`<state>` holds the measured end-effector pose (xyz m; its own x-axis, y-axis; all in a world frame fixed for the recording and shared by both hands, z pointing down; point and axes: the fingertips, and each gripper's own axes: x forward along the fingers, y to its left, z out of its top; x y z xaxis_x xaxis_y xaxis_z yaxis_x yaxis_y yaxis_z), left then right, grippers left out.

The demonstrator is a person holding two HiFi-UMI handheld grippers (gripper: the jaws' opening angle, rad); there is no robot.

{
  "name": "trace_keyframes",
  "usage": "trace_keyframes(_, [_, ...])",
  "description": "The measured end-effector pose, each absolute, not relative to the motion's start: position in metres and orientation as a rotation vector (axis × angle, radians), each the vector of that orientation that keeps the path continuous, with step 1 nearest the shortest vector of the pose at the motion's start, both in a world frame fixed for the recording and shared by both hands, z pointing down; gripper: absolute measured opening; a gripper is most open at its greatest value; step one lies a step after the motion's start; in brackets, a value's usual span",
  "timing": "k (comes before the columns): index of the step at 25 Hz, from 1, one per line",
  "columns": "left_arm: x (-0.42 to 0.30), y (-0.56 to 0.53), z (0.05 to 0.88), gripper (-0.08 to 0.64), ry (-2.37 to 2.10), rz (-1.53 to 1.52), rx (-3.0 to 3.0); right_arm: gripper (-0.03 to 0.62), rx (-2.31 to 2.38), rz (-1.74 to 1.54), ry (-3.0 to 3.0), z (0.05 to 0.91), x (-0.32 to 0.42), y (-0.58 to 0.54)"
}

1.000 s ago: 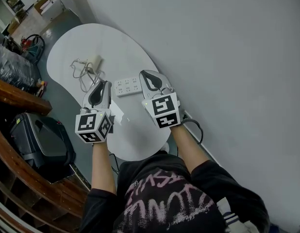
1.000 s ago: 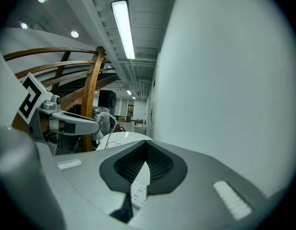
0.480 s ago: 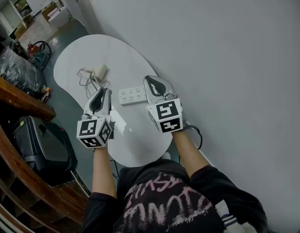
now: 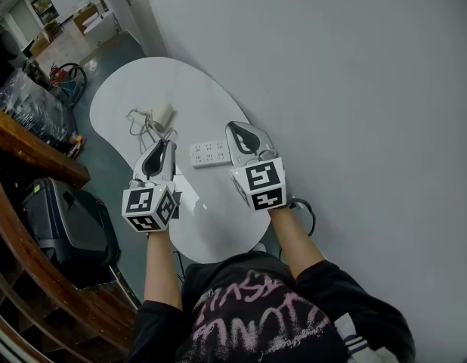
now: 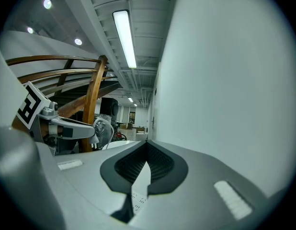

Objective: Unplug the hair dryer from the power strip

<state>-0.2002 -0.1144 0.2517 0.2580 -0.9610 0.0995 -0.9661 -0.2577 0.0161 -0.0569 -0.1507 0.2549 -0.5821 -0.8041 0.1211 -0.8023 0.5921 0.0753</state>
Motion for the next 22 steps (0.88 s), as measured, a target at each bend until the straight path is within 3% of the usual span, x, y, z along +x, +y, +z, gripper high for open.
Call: trace_keyframes(22, [-0.1976, -0.1162, 0.2482, 0.055, -1.873, 0.107, 2.433, 0.008, 1.326, -0.037, -2.686, 0.2514, -0.0596, -0.1498])
